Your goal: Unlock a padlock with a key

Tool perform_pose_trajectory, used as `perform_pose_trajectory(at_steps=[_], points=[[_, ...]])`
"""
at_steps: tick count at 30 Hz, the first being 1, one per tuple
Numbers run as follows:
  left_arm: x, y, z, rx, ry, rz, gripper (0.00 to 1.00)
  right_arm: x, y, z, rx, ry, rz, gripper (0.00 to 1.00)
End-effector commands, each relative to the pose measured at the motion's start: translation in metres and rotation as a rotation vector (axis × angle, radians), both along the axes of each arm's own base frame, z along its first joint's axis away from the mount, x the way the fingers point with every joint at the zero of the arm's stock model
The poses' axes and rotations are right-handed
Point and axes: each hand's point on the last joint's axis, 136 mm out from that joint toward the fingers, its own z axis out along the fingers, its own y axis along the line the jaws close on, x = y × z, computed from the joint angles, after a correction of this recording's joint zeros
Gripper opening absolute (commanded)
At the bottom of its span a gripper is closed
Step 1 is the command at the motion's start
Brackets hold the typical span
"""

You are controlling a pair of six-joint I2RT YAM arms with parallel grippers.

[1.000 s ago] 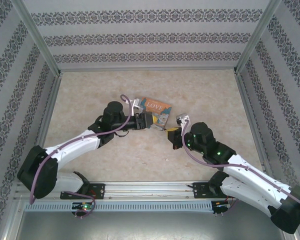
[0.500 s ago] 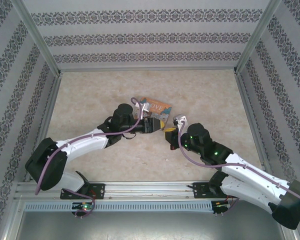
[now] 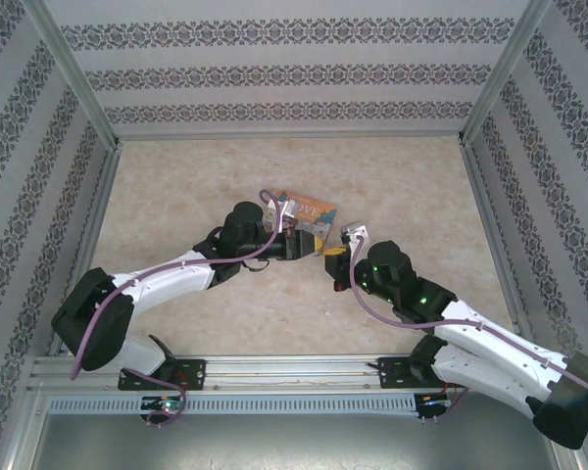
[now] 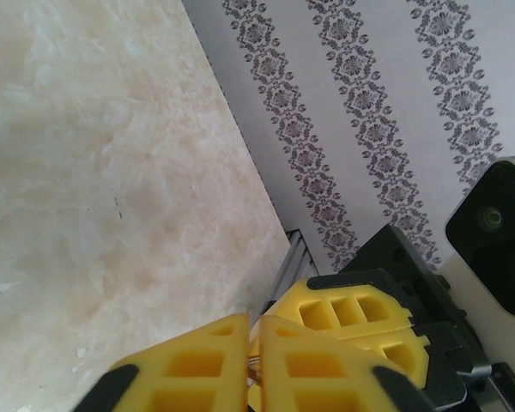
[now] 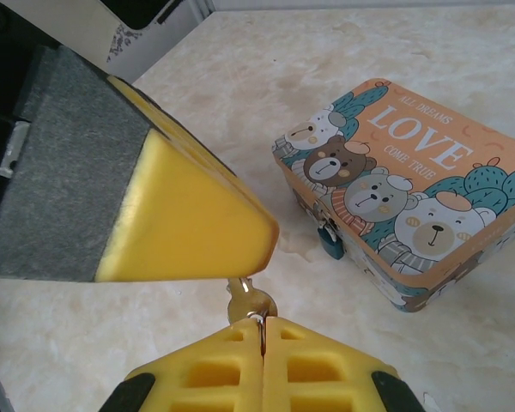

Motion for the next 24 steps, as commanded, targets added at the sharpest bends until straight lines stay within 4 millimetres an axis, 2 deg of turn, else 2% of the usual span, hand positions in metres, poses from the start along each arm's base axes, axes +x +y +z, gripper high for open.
perform_pose_trajectory(at_steps=[1, 3, 7, 13, 19, 24], points=[[-0.002, -0.005, 0.017, -0.02, -0.058, -0.013, 0.04, 0.003, 0.002, 0.016, 0.034, -0.039, -0.013, 0.0], [-0.002, -0.003, 0.02, -0.012, -0.074, -0.006, 0.0, 0.001, 0.001, 0.016, 0.046, -0.037, -0.013, 0.01], [-0.005, 0.004, 0.026, 0.02, -0.118, 0.001, 0.0, -0.006, -0.004, 0.022, 0.114, -0.028, 0.006, 0.17], [-0.013, 0.015, 0.04, 0.064, -0.2, -0.014, 0.0, -0.014, -0.013, 0.043, 0.351, 0.033, 0.074, 0.32], [-0.022, 0.019, 0.056, 0.065, -0.265, -0.05, 0.0, -0.026, -0.005, 0.064, 0.506, 0.075, 0.2, 0.41], [-0.025, 0.019, 0.064, 0.047, -0.288, -0.06, 0.0, -0.028, 0.005, 0.072, 0.549, 0.099, 0.264, 0.43]])
